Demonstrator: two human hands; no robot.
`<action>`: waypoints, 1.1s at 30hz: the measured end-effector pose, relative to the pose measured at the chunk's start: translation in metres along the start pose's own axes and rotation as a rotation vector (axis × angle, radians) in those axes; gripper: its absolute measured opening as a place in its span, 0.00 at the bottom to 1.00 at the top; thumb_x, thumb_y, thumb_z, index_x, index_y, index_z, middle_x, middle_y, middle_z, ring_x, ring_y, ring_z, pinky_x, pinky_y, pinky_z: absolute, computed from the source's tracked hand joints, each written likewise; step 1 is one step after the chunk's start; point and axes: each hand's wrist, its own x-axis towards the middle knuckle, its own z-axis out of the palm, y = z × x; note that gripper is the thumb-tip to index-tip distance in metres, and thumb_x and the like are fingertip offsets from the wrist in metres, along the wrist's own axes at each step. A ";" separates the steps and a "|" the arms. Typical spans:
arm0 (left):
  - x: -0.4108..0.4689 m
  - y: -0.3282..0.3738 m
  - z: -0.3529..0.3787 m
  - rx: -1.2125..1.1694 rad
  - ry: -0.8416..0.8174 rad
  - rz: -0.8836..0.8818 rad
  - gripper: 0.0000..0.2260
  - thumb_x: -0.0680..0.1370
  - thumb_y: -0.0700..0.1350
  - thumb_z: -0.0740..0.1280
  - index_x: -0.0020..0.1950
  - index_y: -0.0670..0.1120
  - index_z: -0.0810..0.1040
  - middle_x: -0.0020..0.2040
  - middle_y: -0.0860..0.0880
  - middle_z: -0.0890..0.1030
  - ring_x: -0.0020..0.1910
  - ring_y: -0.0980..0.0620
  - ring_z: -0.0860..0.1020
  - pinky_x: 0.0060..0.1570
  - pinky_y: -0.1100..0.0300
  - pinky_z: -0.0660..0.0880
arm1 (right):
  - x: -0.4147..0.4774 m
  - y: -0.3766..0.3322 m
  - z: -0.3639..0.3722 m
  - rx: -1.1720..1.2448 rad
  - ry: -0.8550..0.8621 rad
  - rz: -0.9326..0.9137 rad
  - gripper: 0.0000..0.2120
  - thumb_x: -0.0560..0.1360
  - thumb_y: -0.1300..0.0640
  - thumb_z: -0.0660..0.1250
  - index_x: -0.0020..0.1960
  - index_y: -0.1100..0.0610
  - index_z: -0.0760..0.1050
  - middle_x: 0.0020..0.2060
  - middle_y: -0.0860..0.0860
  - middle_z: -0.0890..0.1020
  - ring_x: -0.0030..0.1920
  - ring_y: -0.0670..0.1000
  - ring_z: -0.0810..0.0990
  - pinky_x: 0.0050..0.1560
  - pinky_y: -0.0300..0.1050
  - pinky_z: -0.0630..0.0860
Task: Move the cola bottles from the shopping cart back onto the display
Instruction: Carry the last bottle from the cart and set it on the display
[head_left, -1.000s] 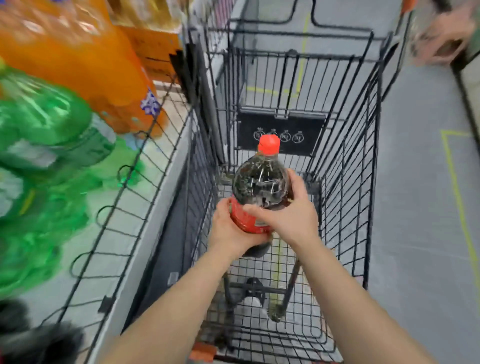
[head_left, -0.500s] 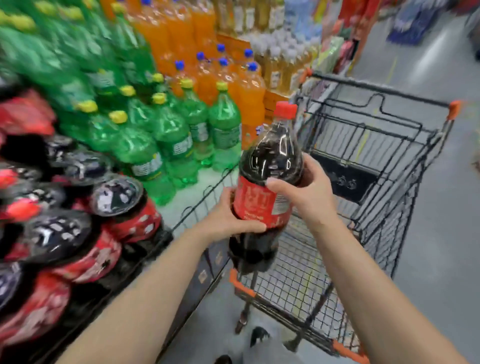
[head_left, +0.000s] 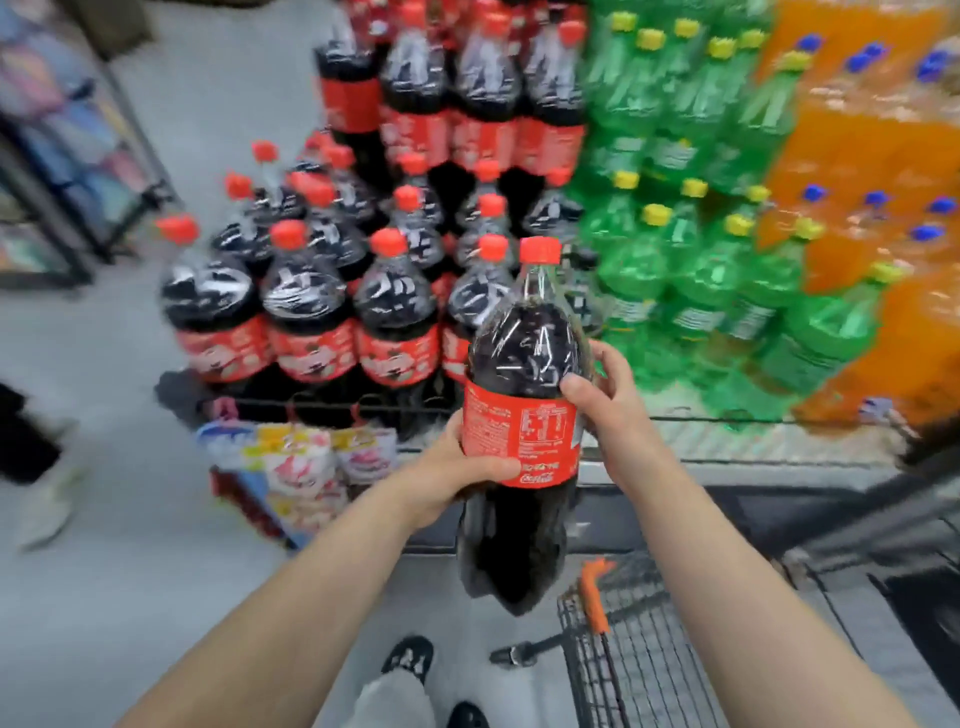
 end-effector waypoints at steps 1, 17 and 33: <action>-0.010 -0.004 -0.008 -0.021 0.079 0.031 0.57 0.41 0.56 0.85 0.66 0.41 0.68 0.55 0.43 0.82 0.53 0.47 0.80 0.56 0.55 0.77 | 0.004 0.004 0.014 -0.018 -0.055 0.012 0.27 0.56 0.47 0.73 0.52 0.51 0.70 0.40 0.44 0.83 0.37 0.39 0.80 0.35 0.32 0.75; -0.143 -0.041 -0.169 0.046 0.891 0.017 0.52 0.44 0.58 0.85 0.64 0.52 0.67 0.56 0.52 0.82 0.55 0.54 0.81 0.59 0.51 0.77 | 0.004 0.054 0.273 -0.356 -0.393 0.138 0.43 0.52 0.36 0.79 0.60 0.56 0.71 0.52 0.46 0.79 0.53 0.47 0.79 0.54 0.42 0.74; -0.234 0.024 -0.413 -0.062 0.320 -0.096 0.47 0.57 0.52 0.83 0.71 0.48 0.65 0.65 0.45 0.78 0.65 0.46 0.76 0.65 0.53 0.73 | 0.050 0.077 0.483 0.071 -0.565 0.315 0.27 0.52 0.51 0.77 0.50 0.52 0.76 0.42 0.48 0.84 0.42 0.47 0.83 0.42 0.42 0.78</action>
